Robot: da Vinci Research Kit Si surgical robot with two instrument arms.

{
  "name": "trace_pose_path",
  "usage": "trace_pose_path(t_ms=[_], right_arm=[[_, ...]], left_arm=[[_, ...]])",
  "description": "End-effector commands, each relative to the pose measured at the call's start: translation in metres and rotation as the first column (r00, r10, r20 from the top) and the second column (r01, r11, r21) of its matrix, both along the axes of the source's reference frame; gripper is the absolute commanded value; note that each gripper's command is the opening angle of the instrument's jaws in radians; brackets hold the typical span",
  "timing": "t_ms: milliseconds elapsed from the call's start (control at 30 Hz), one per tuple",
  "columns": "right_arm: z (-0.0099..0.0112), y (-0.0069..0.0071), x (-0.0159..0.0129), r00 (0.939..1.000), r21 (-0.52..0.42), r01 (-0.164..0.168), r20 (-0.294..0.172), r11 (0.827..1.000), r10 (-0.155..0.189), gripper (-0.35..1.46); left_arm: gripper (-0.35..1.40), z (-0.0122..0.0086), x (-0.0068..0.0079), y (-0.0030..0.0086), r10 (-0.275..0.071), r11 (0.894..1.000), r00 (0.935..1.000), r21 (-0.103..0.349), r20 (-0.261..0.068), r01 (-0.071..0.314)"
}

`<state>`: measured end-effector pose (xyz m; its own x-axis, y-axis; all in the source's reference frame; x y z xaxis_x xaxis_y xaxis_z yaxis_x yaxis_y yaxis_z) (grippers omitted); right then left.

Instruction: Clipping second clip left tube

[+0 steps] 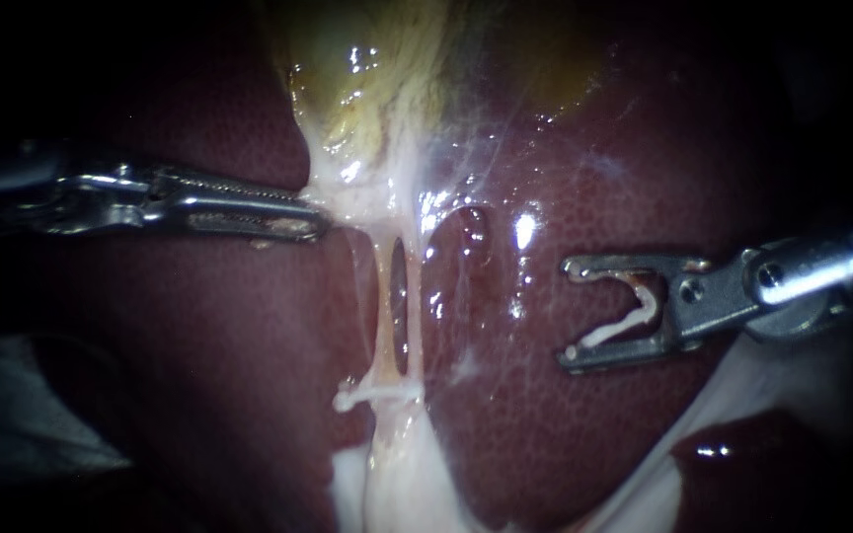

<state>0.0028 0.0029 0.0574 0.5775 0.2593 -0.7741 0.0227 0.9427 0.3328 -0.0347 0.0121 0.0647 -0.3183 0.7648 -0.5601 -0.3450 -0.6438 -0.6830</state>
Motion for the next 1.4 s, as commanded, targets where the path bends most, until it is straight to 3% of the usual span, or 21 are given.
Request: trace_pose_path(t_ms=[33, 167, 333, 533, 800, 1167, 1400], right_arm=[[0.0000, 0.0000, 0.0000, 1.0000, 0.000, 0.000, 0.000, 1.000, 0.000, 0.50], [0.0000, 0.0000, 0.0000, 1.0000, 0.003, 0.004, -0.004, 1.000, -0.004, 0.50], [-0.0001, 0.0000, 0.0002, 0.9997, 0.013, 0.018, -0.014, 1.000, -0.018, 0.50], [-0.0003, -0.0002, 0.0017, 0.9956, 0.048, 0.057, -0.076, 0.997, -0.054, 0.50], [-0.0003, -0.0014, 0.0071, 0.9851, 0.203, 0.038, -0.172, 0.978, -0.002, 0.50], [0.0025, -0.0021, 0.0141, 0.9844, 0.318, 0.010, -0.170, 0.948, 0.046, 0.50], [0.0052, -0.0019, 0.0161, 0.9849, 0.356, -0.017, -0.155, 0.934, 0.077, 0.50]], left_arm=[[-0.35, -0.0003, 0.0002, 0.0002, 0.001, 1.000, 1.0000, 0.002, 0.001, -0.001], [-0.35, -0.0022, 0.0014, 0.0007, 0.010, 1.000, 0.9999, 0.014, 0.007, -0.010], [-0.35, -0.0059, 0.0038, 0.0015, -0.025, 1.000, 0.9994, 0.017, 0.023, 0.024], [-0.35, -0.0076, 0.0042, 0.0017, -0.028, 1.000, 0.9993, 0.004, 0.026, 0.028], [-0.35, -0.0074, 0.0038, 0.0016, -0.030, 1.000, 0.9992, 0.002, 0.024, 0.030], [-0.35, -0.0073, 0.0035, 0.0015, -0.032, 0.999, 0.9992, 0.001, 0.023, 0.032], [-0.35, -0.0073, 0.0034, 0.0015, -0.032, 0.999, 0.9992, 0.001, 0.023, 0.032]])
